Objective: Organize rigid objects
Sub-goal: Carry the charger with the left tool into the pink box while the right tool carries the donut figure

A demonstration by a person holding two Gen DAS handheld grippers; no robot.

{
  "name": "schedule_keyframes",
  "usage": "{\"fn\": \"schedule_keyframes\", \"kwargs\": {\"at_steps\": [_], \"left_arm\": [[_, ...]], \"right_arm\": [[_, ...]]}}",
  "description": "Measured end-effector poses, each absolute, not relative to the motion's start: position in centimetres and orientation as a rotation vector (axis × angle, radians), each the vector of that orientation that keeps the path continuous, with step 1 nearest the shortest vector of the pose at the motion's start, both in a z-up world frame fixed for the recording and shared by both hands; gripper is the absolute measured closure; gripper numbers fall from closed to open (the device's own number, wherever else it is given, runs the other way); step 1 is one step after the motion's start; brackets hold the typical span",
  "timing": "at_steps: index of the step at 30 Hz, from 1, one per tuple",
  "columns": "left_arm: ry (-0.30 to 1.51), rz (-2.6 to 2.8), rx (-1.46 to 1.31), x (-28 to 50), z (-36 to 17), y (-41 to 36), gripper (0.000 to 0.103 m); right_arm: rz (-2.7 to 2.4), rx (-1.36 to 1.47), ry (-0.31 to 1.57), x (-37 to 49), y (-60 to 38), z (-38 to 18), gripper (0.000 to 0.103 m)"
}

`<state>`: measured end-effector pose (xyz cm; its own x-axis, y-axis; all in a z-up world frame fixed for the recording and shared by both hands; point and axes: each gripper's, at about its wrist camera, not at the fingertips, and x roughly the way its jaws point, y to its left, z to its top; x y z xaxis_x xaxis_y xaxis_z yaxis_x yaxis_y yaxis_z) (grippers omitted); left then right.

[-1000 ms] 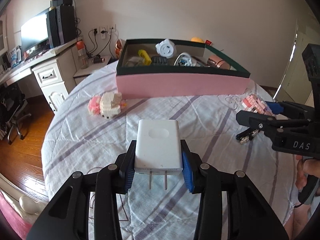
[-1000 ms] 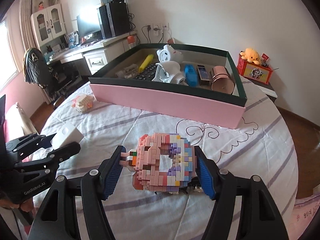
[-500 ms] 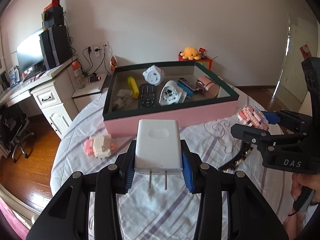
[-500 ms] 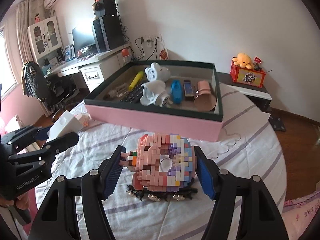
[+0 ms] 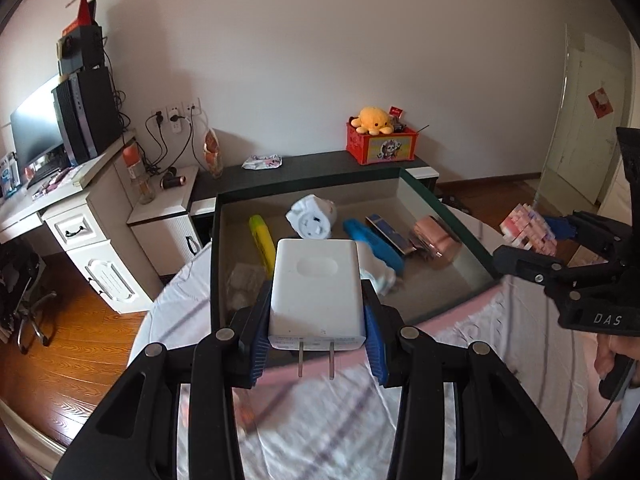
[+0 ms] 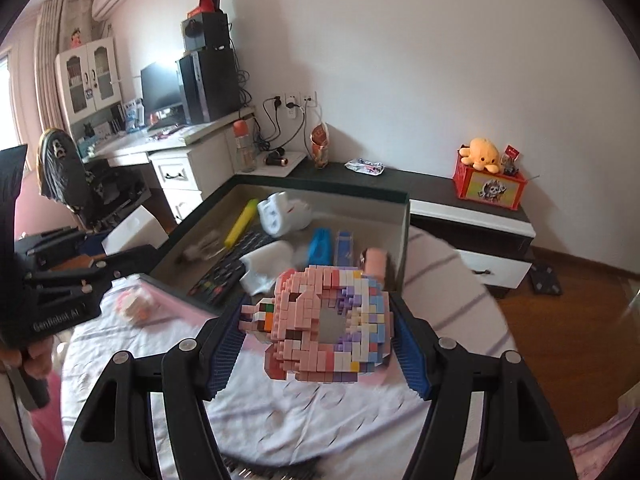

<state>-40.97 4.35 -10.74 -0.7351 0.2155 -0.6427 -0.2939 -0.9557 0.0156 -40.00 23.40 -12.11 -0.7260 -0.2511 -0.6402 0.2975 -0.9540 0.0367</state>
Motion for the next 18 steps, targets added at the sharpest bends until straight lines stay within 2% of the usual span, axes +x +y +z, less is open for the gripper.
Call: {"fn": "schedule_keyframes", "kwargs": {"at_steps": [10,18], "left_arm": [[0.183,2.597,-1.138,-52.9,-12.3,4.7,0.062],[0.211,2.576,-1.233,-58.5,-15.2,5.3,0.062]], "right_arm": [[-2.614,1.142,0.195,-51.0,23.2,-14.1,0.034],[-2.555,1.297,0.25,-57.5,22.3,-17.3,0.034]]}}
